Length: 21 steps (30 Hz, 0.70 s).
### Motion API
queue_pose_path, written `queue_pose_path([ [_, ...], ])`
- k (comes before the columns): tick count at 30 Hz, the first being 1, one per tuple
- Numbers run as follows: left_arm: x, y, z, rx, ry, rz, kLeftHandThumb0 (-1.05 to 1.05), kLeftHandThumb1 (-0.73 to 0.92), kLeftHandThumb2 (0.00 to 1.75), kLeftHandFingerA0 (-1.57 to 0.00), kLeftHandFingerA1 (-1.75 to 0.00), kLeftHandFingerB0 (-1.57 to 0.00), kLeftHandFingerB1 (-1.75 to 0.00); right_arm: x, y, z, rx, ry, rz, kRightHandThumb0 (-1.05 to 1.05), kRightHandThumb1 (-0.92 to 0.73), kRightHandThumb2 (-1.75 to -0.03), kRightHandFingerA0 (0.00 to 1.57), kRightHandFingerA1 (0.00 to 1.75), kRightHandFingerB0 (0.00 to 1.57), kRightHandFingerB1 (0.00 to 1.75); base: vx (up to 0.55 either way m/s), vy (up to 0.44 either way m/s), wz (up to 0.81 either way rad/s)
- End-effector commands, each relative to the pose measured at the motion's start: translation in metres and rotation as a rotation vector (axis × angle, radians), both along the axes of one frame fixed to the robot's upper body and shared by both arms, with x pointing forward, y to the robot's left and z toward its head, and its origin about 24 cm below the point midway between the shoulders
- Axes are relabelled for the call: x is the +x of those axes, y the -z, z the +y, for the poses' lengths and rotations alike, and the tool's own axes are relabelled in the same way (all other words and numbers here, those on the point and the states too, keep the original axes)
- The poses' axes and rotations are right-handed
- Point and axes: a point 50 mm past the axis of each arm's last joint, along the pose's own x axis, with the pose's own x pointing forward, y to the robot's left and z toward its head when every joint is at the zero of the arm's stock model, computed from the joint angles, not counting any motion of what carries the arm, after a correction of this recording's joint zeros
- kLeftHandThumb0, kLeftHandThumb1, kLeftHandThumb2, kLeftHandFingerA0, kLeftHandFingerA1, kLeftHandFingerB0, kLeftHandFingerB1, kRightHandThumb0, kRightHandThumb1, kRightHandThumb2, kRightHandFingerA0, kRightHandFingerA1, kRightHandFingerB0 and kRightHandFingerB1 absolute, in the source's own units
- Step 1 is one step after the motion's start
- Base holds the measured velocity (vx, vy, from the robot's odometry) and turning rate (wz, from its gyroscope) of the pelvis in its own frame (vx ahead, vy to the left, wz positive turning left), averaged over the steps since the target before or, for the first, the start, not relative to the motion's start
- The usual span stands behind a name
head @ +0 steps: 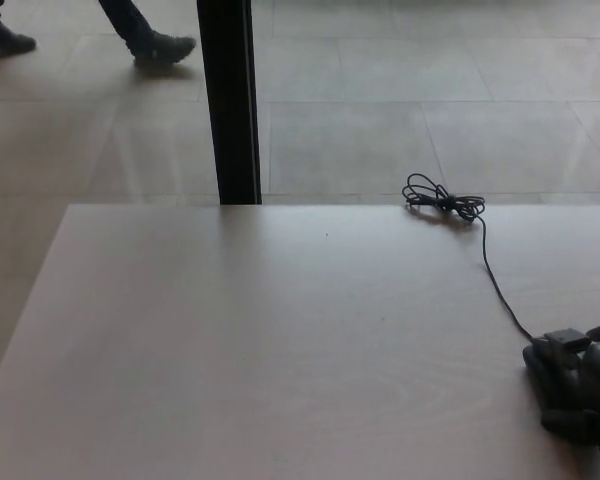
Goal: The robot uses its right fingers to click on the left button of the black mouse placed on the table.
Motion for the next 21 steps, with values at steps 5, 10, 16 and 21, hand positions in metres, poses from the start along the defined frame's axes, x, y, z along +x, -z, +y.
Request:
queue_pose_path([
  [5,-0.005,-0.005,0.006,0.027,-0.006,0.014,-0.88,0.76,1.15,-0.61,-0.62,-0.54,-0.55,0.032,-0.086,-0.013,0.072,0.066,-0.202,-0.77,-0.91,-0.67,0.29,0.43,0.32,0.33,0.0,0.0,0.0],
  [10,-0.008,-0.006,0.008,0.027,-0.007,0.006,-0.94,0.92,0.78,-0.67,-0.56,-0.55,-0.44,0.033,-0.136,-0.027,0.107,0.089,-0.333,-0.78,-0.7,-1.07,0.28,0.53,0.32,0.48,0.0,0.004,0.04],
  [16,-0.011,-0.006,0.008,0.051,-0.006,0.031,-0.93,0.92,0.79,-0.71,-0.58,-0.56,-0.46,0.023,-0.203,-0.047,0.154,0.112,-0.491,-0.72,-0.82,-0.65,0.31,0.46,0.37,0.33,0.0,0.0,0.0],
  [21,-0.014,-0.005,0.008,0.05,-0.004,0.046,-0.9,0.92,0.78,-0.73,-0.57,-0.55,-0.45,0.003,-0.243,-0.073,0.233,0.203,-0.66,-0.78,-0.67,-1.06,0.27,0.56,0.36,0.51,0.0,0.0,0.0],
])
